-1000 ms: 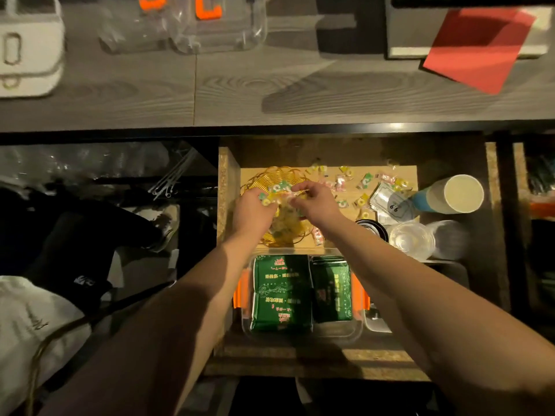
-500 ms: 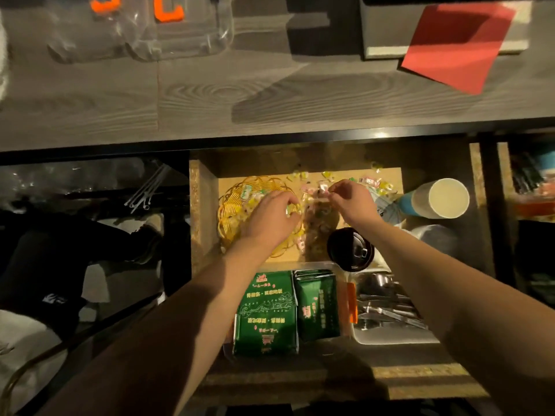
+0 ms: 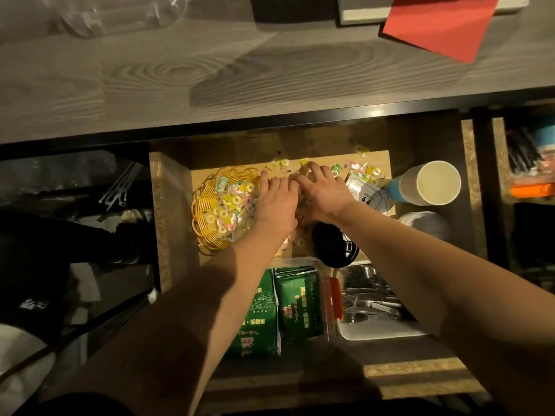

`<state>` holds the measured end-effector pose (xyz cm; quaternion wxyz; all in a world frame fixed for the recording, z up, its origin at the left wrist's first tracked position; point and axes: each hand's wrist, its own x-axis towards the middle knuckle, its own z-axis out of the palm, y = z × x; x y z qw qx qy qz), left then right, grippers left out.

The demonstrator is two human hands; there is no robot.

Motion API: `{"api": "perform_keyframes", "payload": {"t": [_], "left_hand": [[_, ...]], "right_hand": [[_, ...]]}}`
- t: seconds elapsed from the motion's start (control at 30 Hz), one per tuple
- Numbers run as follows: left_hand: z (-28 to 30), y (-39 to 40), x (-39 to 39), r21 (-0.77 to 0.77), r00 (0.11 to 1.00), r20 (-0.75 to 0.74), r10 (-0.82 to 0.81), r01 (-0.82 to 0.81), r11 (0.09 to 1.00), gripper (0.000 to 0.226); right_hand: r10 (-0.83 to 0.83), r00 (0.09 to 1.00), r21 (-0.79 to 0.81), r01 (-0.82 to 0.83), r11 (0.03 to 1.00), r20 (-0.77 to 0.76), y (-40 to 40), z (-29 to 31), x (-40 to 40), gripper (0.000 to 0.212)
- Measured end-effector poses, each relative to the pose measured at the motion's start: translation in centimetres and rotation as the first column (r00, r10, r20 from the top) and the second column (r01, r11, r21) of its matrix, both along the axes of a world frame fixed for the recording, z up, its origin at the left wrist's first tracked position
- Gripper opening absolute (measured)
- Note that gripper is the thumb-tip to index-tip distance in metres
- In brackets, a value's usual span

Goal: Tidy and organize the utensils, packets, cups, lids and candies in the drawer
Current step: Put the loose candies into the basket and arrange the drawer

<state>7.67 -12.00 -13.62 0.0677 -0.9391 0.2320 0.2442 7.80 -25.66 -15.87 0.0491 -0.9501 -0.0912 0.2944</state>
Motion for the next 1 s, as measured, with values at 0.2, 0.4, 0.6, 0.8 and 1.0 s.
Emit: {"api": "perform_keyframes", "payload": {"t": [0.2,0.4,0.6,0.8,1.0], "left_hand": [[0.4,-0.3,0.1,-0.088,0.999,0.017,0.034,-0.033,0.996,0.038],[0.8,0.4,0.4,-0.159,1.0,-0.003,0.012,-0.013,0.987,0.027],[0.5,0.4,0.9,-0.545,0.85,-0.331,0.41,-0.527,0.652,0.01],[4.6,1.6,1.8,-0.376,0.204,-0.834,0.512,-0.89,-0.257,0.012],[5.7,7.7,0.7,-0.446,0.271,-0.694,0.667,-0.889,-0.103,0.025]], "right_hand": [[-0.039,0.998,0.145,0.031,0.989,0.054,0.6,-0.5,0.9,0.057],[-0.249,0.966,0.286,0.218,0.933,0.076,-0.3,-0.9,0.7,0.029],[-0.648,0.758,0.531,0.58,0.619,-0.073,-1.6,1.1,0.5,0.011],[-0.745,0.49,0.707,0.707,0.035,-0.453,-0.9,5.5,-0.4,0.011],[-0.627,0.626,0.748,0.656,0.102,-0.464,4.3,7.8,-2.1,0.011]]}}
